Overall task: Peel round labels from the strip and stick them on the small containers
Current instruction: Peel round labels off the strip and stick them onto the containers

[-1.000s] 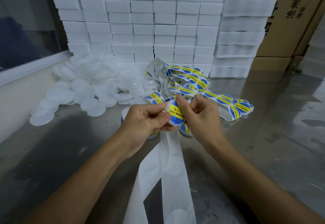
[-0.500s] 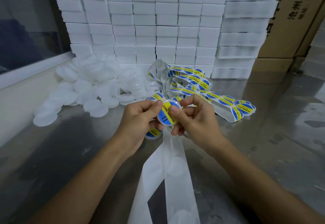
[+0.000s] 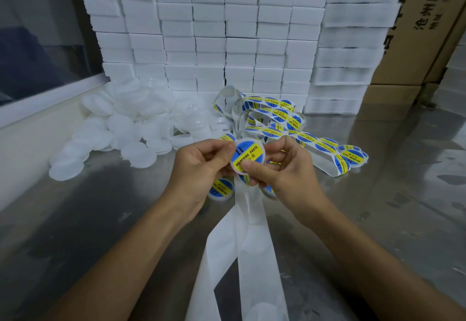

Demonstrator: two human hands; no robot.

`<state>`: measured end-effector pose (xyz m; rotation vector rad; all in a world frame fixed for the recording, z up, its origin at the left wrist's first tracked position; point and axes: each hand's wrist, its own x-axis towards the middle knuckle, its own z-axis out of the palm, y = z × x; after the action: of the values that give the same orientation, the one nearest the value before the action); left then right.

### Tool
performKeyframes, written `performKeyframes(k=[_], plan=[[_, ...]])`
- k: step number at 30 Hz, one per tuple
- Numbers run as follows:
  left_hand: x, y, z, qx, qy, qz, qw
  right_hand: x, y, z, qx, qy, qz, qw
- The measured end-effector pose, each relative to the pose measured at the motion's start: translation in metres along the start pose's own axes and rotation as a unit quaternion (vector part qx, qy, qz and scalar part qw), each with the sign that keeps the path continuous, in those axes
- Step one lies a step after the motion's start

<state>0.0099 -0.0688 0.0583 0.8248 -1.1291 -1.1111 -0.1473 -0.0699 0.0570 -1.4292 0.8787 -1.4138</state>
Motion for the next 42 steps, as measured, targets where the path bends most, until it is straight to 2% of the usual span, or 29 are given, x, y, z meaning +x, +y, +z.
performKeyframes(k=[4,7,14,19,23,25,27,29,32,35,37,40,42], plan=[[-0.001,0.003,-0.002,-0.009,-0.023,-0.008,1.000,0.000,0.005,0.005,0.038,-0.015,-0.017,0.999],[-0.003,0.002,0.001,-0.012,-0.062,-0.001,0.998,0.001,0.006,0.004,0.047,0.008,-0.041,0.998],[0.001,0.002,-0.003,-0.010,0.003,-0.006,1.000,0.001,0.007,-0.001,-0.055,-0.023,-0.091,0.994],[-0.001,0.001,-0.001,0.028,-0.006,-0.012,1.000,0.003,0.009,0.000,-0.035,0.003,-0.078,0.996],[-0.003,0.003,0.001,0.011,-0.017,-0.022,1.000,0.003,0.012,-0.001,-0.052,0.032,-0.104,0.993],[-0.002,0.003,0.001,0.004,0.007,-0.018,1.000,0.001,0.012,-0.003,-0.155,0.028,-0.134,0.978],[-0.002,0.003,0.000,0.011,0.024,-0.014,1.000,0.000,0.010,-0.006,-0.267,0.004,-0.200,0.943],[-0.003,0.003,0.001,0.021,0.020,-0.019,0.999,-0.001,0.007,-0.005,-0.320,-0.003,-0.261,0.911],[-0.004,0.004,0.003,0.016,0.007,-0.033,0.999,0.003,0.003,-0.011,-0.344,-0.003,-0.306,0.888],[-0.003,0.003,0.004,0.059,0.018,-0.013,0.998,0.012,0.001,-0.034,-0.354,0.038,-0.258,0.898],[-0.002,-0.001,0.002,0.152,0.037,0.026,0.987,0.023,0.004,-0.061,-0.376,0.096,-0.185,0.903],[-0.001,-0.008,-0.003,0.325,0.091,0.125,0.933,0.039,0.019,-0.118,-0.433,0.236,-0.081,0.866],[0.000,-0.010,-0.008,0.389,0.139,0.181,0.893,0.042,0.030,-0.152,-0.458,0.315,-0.015,0.831]])
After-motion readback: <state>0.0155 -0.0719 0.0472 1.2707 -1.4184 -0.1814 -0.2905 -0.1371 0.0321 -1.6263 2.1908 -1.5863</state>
